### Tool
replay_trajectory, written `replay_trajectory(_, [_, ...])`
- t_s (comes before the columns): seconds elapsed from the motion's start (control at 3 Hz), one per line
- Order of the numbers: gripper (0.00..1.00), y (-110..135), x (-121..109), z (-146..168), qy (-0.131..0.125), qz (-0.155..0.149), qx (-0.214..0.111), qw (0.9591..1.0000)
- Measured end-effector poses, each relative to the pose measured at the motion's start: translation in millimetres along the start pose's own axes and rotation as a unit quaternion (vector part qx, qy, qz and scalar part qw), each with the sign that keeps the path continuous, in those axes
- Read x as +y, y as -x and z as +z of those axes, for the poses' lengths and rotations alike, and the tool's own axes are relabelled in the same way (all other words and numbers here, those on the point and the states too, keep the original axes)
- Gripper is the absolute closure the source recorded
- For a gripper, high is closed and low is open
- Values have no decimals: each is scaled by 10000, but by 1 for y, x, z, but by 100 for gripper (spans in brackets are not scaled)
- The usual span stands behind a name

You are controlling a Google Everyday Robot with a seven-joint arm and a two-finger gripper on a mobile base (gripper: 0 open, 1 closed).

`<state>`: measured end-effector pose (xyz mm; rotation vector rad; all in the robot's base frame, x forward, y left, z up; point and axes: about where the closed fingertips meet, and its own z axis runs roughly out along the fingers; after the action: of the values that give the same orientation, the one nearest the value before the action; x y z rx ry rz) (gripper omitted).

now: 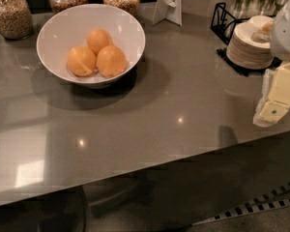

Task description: Pick orange from white bowl

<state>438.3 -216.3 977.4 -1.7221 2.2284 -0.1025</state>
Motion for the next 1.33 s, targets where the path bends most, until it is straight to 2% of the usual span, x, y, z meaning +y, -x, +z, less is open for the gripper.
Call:
replay_trajectory(0.33, [0,0,0,0,-1,0,-2,10000])
replay_trajectory(0.67, [0,9,-3,-1,-98,-25,-201,9997])
replay_trajectory(1.0, [0,34,-16,1,-293,-39,-741,9968])
replay_trajectory(1.33, [0,79,-41,2,-601,-124,-1345,9890])
